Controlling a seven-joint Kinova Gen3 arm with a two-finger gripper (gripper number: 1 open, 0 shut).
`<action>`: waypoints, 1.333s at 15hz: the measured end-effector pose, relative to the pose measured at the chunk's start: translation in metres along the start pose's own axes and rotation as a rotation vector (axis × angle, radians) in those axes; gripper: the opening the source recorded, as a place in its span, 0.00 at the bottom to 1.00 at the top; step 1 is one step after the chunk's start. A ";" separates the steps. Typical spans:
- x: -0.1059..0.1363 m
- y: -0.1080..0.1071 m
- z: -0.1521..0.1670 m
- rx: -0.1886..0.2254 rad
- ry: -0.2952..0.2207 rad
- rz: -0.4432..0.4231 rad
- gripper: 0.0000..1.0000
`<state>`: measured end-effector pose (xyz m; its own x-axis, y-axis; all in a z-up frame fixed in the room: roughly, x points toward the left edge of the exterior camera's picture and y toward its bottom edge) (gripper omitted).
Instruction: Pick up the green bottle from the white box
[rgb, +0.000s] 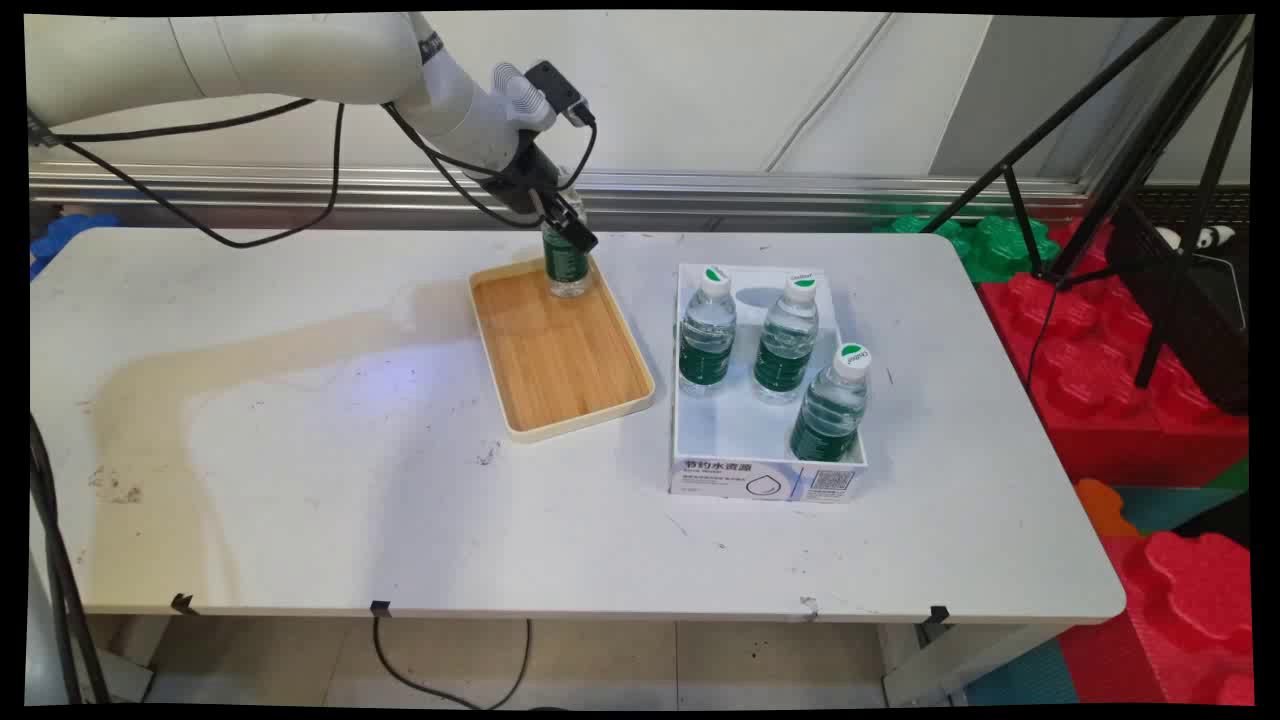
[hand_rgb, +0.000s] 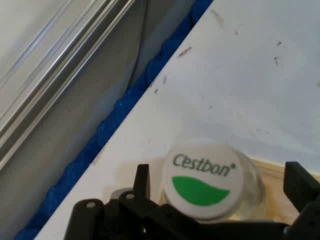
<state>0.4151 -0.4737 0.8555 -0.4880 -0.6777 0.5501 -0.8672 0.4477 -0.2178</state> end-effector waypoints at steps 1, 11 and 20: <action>0.001 0.000 -0.001 0.003 0.004 0.001 1.00; -0.011 0.015 -0.065 0.044 0.051 -0.001 1.00; -0.040 0.048 -0.134 0.032 0.040 0.067 1.00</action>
<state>0.4065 -0.3468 0.9307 -0.5412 -0.6230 0.5649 -0.8359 0.4719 -0.2804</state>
